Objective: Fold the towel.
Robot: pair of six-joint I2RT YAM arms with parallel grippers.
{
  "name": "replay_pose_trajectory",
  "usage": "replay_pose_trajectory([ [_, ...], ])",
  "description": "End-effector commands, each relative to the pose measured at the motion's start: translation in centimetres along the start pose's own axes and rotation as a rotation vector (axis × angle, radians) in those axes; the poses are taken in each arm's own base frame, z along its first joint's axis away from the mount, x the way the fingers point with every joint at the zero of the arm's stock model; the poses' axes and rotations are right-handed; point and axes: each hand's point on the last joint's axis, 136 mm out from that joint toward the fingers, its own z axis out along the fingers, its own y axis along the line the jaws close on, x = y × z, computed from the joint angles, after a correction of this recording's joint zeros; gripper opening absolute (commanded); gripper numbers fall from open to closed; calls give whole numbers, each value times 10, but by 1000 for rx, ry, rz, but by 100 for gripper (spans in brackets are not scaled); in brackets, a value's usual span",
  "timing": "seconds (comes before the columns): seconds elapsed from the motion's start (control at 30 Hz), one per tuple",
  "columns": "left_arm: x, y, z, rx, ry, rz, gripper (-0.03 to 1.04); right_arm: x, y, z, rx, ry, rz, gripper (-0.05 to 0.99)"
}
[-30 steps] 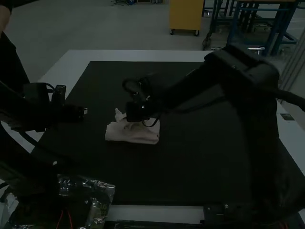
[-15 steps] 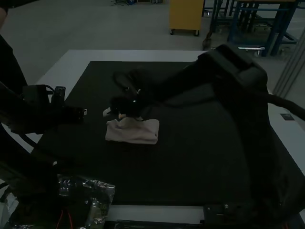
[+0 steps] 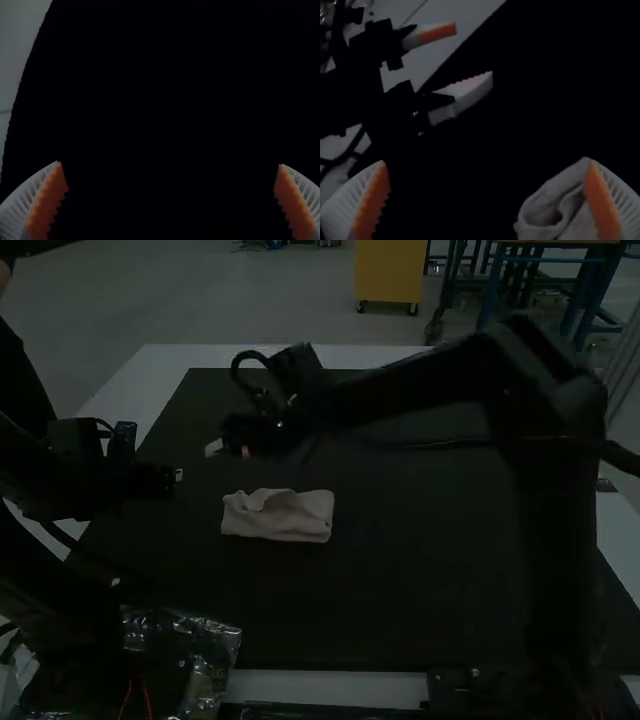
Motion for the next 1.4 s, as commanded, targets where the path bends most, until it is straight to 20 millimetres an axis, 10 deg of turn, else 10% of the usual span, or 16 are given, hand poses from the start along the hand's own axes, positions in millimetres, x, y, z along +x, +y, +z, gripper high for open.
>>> replay_pose_trajectory([
  [0.0,3,1,-2,-7,-2,-10,97,-24,-16,-30,138,-80,-196,88],
  [0.53,5,0,-2,-1,4,-19,97,31,-48,-66,485,-3,-714,87],
  [0.83,6,-1,-2,0,5,-18,97,39,-56,-66,498,-59,-701,86],
  [1.1,6,-2,-2,2,6,-19,97,15,-51,-65,428,-174,-626,-3],
  [1.37,7,-2,-2,7,7,-21,97,21,-66,-46,379,-155,-508,-3],
])
